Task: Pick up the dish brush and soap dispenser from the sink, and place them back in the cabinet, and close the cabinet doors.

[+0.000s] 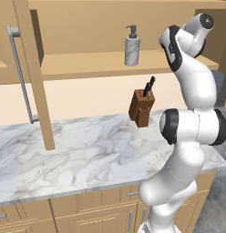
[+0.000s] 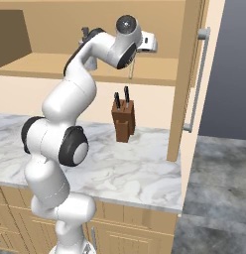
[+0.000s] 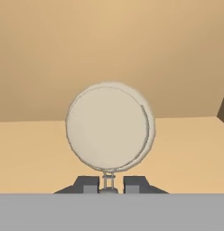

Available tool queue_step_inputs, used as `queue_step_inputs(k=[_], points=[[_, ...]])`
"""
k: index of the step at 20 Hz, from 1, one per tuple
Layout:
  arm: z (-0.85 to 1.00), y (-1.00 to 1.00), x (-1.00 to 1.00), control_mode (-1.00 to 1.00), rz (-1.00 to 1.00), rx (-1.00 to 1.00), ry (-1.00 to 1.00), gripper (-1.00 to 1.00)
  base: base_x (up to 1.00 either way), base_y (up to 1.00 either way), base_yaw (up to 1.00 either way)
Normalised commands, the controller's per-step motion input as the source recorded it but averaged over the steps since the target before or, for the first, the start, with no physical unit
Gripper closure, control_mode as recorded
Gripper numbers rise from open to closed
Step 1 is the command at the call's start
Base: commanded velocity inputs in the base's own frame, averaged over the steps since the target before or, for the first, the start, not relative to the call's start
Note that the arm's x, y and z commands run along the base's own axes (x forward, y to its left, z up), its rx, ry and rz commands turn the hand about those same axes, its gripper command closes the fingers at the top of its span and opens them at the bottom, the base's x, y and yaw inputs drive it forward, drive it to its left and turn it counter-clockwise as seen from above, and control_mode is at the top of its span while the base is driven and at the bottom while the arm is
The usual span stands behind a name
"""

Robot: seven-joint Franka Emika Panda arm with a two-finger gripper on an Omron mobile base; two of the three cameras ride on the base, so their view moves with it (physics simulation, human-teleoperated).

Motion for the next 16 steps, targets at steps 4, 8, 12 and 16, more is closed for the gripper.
queue_step_inputs(k=[4,8,12,16], points=[[-0.03,0.0,0.37,-1.0,0.0,0.0,-0.01,1.0,0.0,0.0,0.0],[-0.1,0.0,0.28,-1.0,0.0,0.0,-0.01,1.0,0.0,0.0,0.0],[-0.09,0.0,0.16,-1.0,0.0,0.0,0.0,1.0,0.0,0.0,0.0],[-0.12,0.0,0.08,-1.0,0.0,0.0,-0.01,1.0,0.0,0.0,0.0]])
